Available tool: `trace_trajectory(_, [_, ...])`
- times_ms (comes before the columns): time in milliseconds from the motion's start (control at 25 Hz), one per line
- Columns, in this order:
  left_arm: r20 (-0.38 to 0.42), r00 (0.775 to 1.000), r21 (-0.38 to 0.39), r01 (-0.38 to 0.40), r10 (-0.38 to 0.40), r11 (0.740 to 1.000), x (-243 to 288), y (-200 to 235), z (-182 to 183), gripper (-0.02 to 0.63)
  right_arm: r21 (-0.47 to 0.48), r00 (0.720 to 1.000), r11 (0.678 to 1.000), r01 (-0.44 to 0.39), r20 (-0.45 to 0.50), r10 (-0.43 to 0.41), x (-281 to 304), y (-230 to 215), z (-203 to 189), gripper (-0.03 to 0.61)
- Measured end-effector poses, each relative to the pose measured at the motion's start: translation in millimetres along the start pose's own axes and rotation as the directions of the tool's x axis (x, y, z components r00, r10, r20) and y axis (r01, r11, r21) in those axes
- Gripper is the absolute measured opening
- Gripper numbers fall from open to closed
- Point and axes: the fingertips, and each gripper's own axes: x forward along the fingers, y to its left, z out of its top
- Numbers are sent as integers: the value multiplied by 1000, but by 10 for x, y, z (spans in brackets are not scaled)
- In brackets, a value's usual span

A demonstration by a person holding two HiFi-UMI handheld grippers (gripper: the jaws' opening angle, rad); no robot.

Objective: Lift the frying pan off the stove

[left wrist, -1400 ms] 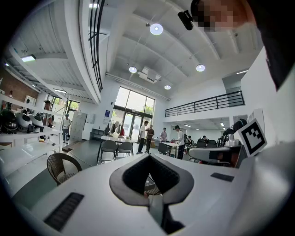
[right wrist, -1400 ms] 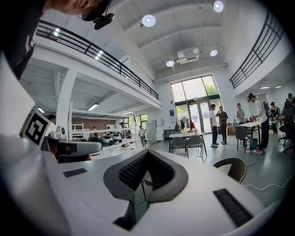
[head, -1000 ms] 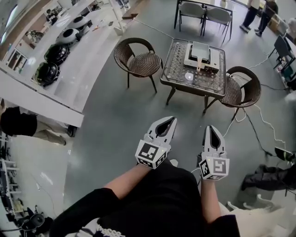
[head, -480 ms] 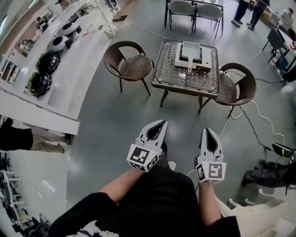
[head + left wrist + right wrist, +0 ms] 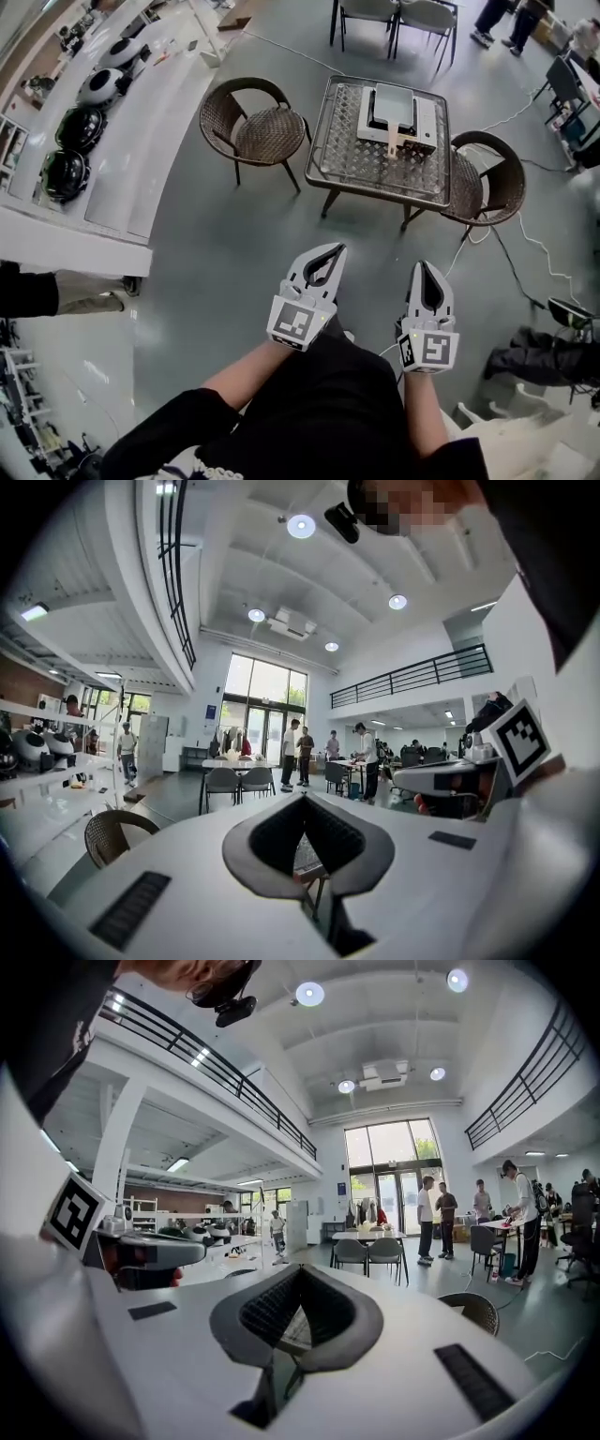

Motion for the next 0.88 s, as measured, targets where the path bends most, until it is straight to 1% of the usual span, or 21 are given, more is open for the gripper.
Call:
trace_trajectory(240, [-6,1000,-102,10,-10,995,557,603,26,11,1,1000,1000,5,-30,-5,809,-90,122,29])
trace_trajectory(400, [-20,999,-157,45,-49,986,825,934,12,11,26,1000,1000,-7,-30,7,1217,-58,237,29])
trace_trajectory(480, [-28,997,-182,63,-69,981,942,1081,-12,11,26,999,1000,6,-41,-5,1407,-74,258,28])
trace_trajectory(640, [-24,995,-171,93,-98,981,1170,1333,-9,11,26,997,998,49,-66,-47,1747,-152,264,29])
trace_trajectory(800, [-11,992,-102,122,-124,987,1354,1499,101,11,14,992,996,87,-96,-85,1996,-218,271,29])
trace_trajectory(880, [6,990,-95,139,-139,986,1418,1565,142,11,3,989,995,96,-114,-95,2089,-221,244,29])
